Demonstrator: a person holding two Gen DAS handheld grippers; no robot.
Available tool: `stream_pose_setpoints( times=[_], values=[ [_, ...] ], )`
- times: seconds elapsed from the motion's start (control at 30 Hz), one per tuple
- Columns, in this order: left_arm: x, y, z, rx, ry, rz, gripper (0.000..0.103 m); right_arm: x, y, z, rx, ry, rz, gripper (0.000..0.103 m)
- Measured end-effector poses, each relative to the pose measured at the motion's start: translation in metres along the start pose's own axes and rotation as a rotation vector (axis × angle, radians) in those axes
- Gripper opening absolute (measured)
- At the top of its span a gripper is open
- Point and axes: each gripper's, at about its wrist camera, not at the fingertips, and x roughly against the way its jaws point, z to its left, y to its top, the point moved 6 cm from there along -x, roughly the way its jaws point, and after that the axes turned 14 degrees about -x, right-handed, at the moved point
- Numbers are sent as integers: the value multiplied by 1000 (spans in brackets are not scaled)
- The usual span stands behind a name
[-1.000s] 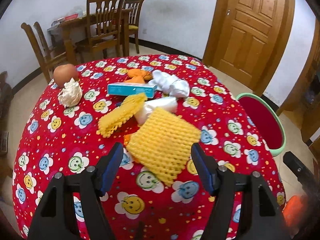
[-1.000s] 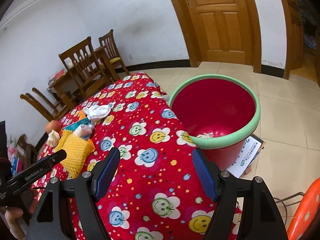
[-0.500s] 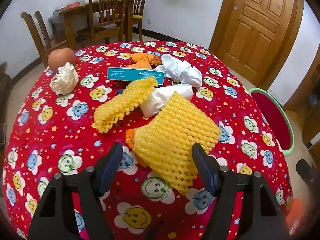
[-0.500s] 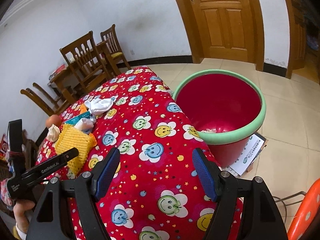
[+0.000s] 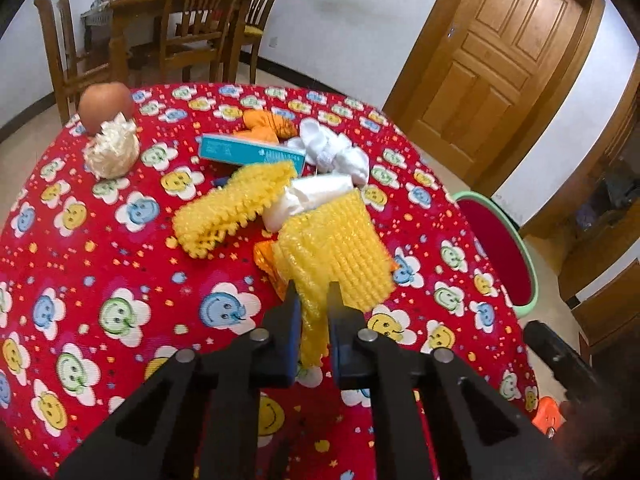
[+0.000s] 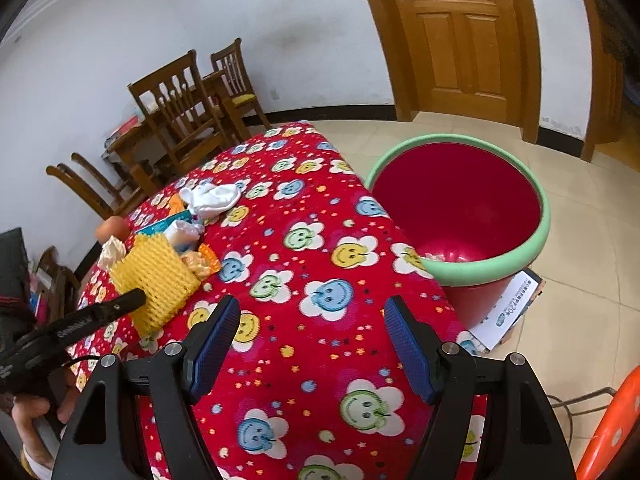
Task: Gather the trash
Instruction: 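Grasp the yellow foam net with the left tool and lift it, then grasp the packaged snack bag with the right tool while the left tool holds the foam net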
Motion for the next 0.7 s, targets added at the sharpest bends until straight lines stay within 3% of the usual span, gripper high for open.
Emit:
stream_pose_setpoints(
  times=[0.13,0.37,0.6,0.7],
  values=[
    [19,6,6,3,8,-50,10,-4,-2,12,27,12,10,76],
    [50,12,31,13,105,-127,10,-13,-7,38,79,42,36,76],
    [60,4,68,83,169,-134,10,-29,-18,76,159,100,92,76],
    [60,-1,83,113,185,-124,10,-37,-23,92,197,117,107,84]
  ],
)
